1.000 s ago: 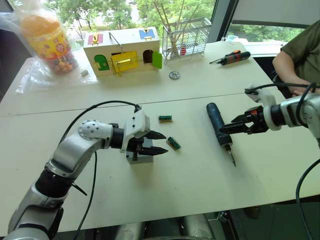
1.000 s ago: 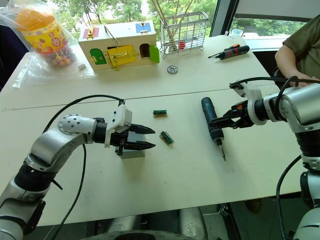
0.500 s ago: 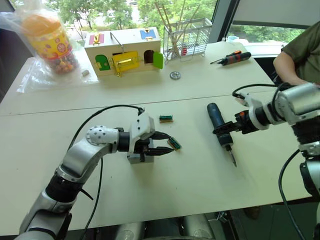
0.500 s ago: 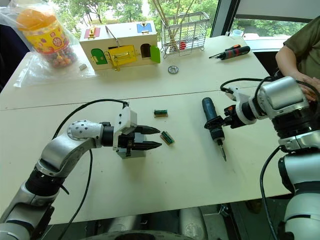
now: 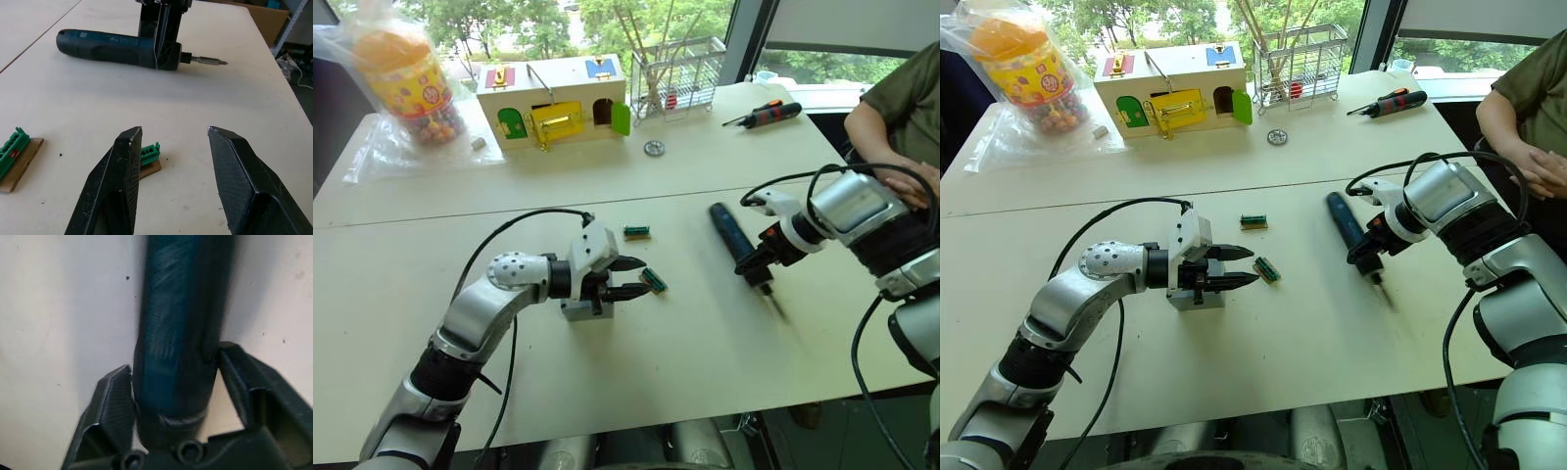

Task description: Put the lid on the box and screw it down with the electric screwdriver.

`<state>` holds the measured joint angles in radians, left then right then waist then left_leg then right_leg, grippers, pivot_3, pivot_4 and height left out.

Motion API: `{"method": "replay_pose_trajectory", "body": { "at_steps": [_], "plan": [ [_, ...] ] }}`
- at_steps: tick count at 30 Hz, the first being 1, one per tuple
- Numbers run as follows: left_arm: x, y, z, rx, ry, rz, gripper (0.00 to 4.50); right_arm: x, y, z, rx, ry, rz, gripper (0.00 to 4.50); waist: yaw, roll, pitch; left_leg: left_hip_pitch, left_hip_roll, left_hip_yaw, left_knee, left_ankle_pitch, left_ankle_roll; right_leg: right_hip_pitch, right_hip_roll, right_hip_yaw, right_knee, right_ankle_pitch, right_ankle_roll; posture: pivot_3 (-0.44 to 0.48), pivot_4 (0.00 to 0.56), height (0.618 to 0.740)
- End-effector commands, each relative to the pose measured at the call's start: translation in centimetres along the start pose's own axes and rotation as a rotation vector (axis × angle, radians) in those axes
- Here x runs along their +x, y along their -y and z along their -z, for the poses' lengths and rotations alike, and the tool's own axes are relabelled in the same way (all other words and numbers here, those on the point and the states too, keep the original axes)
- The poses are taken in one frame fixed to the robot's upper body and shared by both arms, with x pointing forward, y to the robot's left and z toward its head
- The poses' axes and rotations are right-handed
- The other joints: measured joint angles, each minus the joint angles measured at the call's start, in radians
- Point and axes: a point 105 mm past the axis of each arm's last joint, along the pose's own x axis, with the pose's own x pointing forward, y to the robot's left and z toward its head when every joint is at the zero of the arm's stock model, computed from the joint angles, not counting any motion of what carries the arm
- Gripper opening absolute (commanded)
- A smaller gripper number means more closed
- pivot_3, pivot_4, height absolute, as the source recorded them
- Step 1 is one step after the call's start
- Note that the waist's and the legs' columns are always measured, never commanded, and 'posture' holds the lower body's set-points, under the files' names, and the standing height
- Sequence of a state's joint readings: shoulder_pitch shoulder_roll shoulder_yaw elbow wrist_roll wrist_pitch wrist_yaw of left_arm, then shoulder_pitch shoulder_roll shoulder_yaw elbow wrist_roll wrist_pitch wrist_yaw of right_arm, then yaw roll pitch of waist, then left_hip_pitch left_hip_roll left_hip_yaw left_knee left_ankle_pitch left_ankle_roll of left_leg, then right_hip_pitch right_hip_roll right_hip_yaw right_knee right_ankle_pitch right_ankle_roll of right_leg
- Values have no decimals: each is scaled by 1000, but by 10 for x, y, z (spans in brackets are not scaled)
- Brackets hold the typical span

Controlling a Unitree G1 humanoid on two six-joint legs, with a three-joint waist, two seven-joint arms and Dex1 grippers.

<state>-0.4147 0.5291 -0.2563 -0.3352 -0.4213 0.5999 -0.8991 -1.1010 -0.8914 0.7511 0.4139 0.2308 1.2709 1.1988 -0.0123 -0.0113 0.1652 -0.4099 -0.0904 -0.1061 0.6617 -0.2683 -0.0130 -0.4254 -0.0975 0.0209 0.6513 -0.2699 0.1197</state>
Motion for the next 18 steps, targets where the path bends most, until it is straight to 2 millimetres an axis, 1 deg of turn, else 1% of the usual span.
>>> {"method": "replay_pose_trajectory", "body": {
  "at_steps": [1,3,5,7,8,9,11,12,13,14,16,18],
  "plan": [
    [-4,-1,-10,47,28,-22,2151,16,-4,11,11,-55,-36,1778,0,-1,-1,0,0,0,0,0,0,0,0,0,0,0,0,0,150,740],
    [-6,-3,-10,49,31,-31,2151,15,-3,11,13,-48,-34,1778,1,-2,-2,0,0,0,0,0,0,0,0,0,0,0,0,0,150,740],
    [-9,-7,-12,39,45,-39,2151,11,-1,6,28,-16,-26,1778,1,-2,-2,0,0,0,1,0,0,1,0,0,0,0,0,0,150,740],
    [-14,-13,-14,28,53,-51,2151,-1,3,-13,66,73,-8,1778,0,-2,-2,0,0,0,1,0,0,1,0,0,0,0,0,0,150,740],
    [-17,-16,-14,26,54,-58,2151,-10,4,-25,84,130,-6,1778,-6,-2,-2,0,0,0,1,0,0,1,0,0,0,0,0,0,150,740],
    [-21,-19,-16,22,55,-66,2151,-23,3,-42,98,213,-20,1778,-8,-2,-2,0,0,0,1,0,0,1,0,1,0,0,0,0,150,740],
    [-30,-26,-18,8,64,-80,2151,-48,-2,-68,128,356,-51,1778,-11,1,0,0,0,1,0,0,0,-1,0,2,1,0,0,0,150,740],
    [-35,-29,-22,-4,81,-84,2151,-65,-5,-82,141,460,-76,1778,-9,3,1,-1,0,2,0,0,0,-3,0,2,2,0,0,0,150,740],
    [-41,-35,-30,-29,123,-99,2151,-84,-9,-95,156,564,-112,1778,-7,4,2,-2,0,2,-1,0,-1,-5,0,2,3,0,0,0,150,740],
    [-47,-40,-38,-40,160,-114,2151,-98,-13,-106,155,652,-134,1778,-5,5,2,-4,0,2,-2,1,-1,-8,0,2,3,0,0,0,150,740],
    [-57,-50,-52,-63,218,-143,2151,-138,-17,-135,117,954,-118,1778,-2,4,2,-16,0,1,1,1,-2,-20,0,1,8,0,0,0,150,740],
    [-63,-52,-60,-78,236,-129,2151,-171,-16,-150,125,1237,-50,1778,0,4,2,-17,0,-2,3,2,-3,-20,-1,-3,11,0,0,0,150,740]
  ]
}}
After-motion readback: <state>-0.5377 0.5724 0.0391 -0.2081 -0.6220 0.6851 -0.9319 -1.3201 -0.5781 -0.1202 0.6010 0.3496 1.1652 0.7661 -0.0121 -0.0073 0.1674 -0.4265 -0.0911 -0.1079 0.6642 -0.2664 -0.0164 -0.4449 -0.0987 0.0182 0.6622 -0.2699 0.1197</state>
